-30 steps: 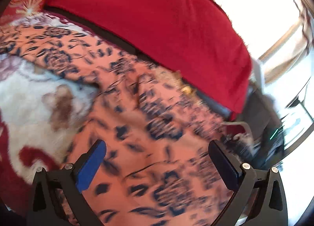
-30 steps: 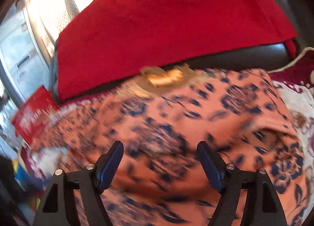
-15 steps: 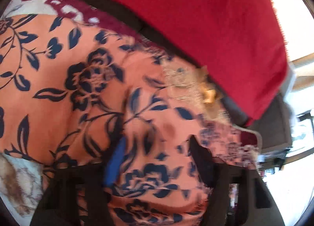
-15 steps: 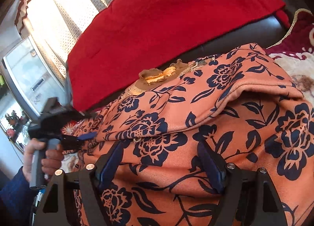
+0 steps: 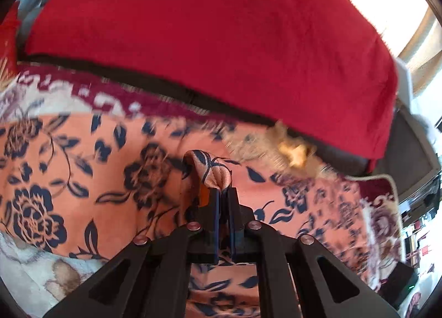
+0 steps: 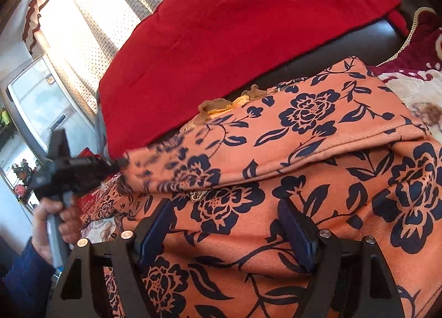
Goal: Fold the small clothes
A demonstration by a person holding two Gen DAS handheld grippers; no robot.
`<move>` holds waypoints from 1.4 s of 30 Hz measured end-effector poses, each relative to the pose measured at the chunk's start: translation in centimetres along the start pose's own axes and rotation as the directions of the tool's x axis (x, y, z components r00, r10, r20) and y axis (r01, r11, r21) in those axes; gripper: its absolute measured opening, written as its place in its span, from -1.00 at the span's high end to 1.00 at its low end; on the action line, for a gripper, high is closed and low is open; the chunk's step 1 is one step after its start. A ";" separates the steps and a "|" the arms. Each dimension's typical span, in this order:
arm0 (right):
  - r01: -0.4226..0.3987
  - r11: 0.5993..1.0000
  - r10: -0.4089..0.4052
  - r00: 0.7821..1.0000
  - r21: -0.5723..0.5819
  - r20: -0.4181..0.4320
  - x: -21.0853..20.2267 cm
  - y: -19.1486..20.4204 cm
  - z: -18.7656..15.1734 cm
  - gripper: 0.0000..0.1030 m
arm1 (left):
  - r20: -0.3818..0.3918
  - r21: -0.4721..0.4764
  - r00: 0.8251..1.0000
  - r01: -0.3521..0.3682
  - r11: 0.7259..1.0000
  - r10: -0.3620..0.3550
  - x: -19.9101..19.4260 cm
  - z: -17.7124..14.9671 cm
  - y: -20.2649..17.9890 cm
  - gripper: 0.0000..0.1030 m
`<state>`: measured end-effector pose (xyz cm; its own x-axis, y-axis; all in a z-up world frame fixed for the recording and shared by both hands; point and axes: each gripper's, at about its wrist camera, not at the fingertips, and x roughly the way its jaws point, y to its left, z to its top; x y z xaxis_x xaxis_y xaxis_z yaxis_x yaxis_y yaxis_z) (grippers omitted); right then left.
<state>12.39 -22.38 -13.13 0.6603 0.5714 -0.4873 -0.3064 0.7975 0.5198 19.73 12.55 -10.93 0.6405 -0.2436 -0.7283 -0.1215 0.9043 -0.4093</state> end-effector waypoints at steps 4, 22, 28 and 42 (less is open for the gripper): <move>-0.006 1.000 0.006 1.000 -0.007 -0.007 0.2 0.2 0.0 -0.64 | -0.066 -0.017 0.997 -0.042 0.999 0.040 2.0 -0.7 1.8 0.89; -0.035 0.929 0.089 0.987 0.369 -0.132 -0.7 -12.3 14.6 -0.57 | -0.049 0.084 0.993 -0.100 0.991 0.104 3.5 -1.4 2.1 0.80; 0.165 0.927 -0.107 0.977 0.336 -0.186 1.7 -16.0 16.4 -0.61 | -0.017 0.131 0.992 -0.122 0.984 0.125 3.8 -2.0 1.3 0.79; 0.347 0.890 -0.326 0.938 0.296 -0.121 1.9 -13.6 16.0 0.60 | -0.015 0.138 0.991 -0.128 0.982 0.132 3.6 -1.7 1.2 0.72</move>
<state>28.80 -35.23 -9.95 0.6361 0.2995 -0.7111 0.1595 0.8507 0.5009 20.62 12.18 -14.95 0.6073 -0.1278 -0.7842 -0.0967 0.9677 -0.2326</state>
